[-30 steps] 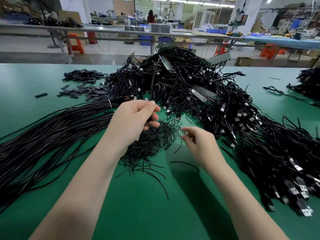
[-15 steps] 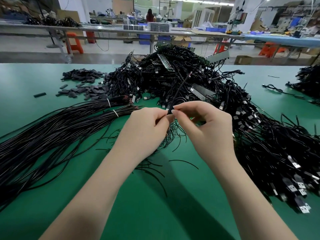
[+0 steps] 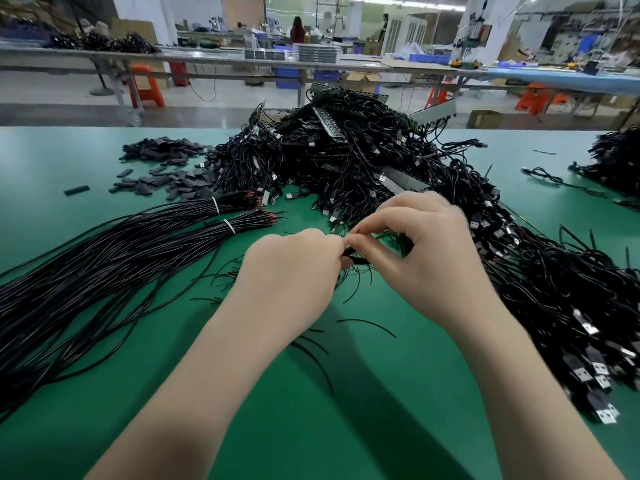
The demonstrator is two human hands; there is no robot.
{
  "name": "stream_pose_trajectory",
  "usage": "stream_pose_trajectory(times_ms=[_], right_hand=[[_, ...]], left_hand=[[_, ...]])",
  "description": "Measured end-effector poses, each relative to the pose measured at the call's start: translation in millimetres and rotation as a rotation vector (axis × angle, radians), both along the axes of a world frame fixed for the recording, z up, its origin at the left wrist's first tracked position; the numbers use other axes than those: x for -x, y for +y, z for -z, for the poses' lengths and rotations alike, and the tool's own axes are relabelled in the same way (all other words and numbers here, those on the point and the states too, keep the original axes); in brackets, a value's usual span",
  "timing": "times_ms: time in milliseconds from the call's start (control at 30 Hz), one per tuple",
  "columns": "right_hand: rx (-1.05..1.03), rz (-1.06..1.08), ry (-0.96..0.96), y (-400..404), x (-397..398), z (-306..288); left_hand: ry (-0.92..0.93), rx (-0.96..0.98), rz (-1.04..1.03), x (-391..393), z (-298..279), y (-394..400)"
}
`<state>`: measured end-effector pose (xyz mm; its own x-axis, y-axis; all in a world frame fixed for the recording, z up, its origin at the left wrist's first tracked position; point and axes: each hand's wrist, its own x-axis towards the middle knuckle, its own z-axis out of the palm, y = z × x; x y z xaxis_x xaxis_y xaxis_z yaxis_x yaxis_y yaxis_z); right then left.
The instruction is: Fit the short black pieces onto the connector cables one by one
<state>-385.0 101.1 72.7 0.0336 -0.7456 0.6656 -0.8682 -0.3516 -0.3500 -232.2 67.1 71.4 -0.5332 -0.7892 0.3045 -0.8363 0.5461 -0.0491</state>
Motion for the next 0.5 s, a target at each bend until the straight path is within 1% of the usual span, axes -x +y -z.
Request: stream_pose_trajectory(times_ms=[33, 67, 100, 133, 167, 200, 233, 267, 333, 367, 400, 433, 467, 500], right_hand=[[-0.054, 0.02, 0.046, 2, 4, -3], [-0.15, -0.001, 0.054, 4, 11, -6], [-0.286, -0.077, -0.001, 5, 18, -9], [-0.437, -0.199, -0.128, 7, 27, -11], [-0.571, -0.342, -0.304, 10, 34, -12], [-0.664, -0.482, -0.494, 11, 40, -12], [-0.707, -0.579, -0.671, 11, 43, -10], [-0.711, -0.633, -0.829, 10, 43, -6], [-0.653, -0.661, -1.12, 2, 33, 2], [-0.593, -0.66, -1.235, -3, 24, 6], [-0.514, -0.651, -1.295, -6, 14, 9], [-0.426, -0.625, -1.301, -9, 3, 11], [-0.337, -0.586, -1.271, -11, -7, 13], [-0.255, -0.533, -1.224, -11, -16, 14]], left_hand=[[-0.077, 0.006, 0.031, 0, -2, 2], [-0.131, -0.008, 0.073, -1, -3, 5], [-0.157, -0.043, 0.128, -1, -4, 7], [-0.152, -0.099, 0.198, -1, -4, 10], [-0.113, -0.187, 0.273, -2, -5, 13], [-0.031, -0.303, 0.346, -3, -8, 16], [0.09, -0.429, 0.414, -4, -11, 18], [0.223, -0.535, 0.464, -7, -13, 18], [0.476, -0.681, 0.489, -11, -16, 13], [0.638, -0.752, 0.48, -11, -15, 11], [0.829, -0.822, 0.461, -10, -14, 10], [1.012, -0.882, 0.424, -7, -12, 9], [1.153, -0.916, 0.379, -5, -11, 7], [1.243, -0.918, 0.333, -2, -9, 6]])
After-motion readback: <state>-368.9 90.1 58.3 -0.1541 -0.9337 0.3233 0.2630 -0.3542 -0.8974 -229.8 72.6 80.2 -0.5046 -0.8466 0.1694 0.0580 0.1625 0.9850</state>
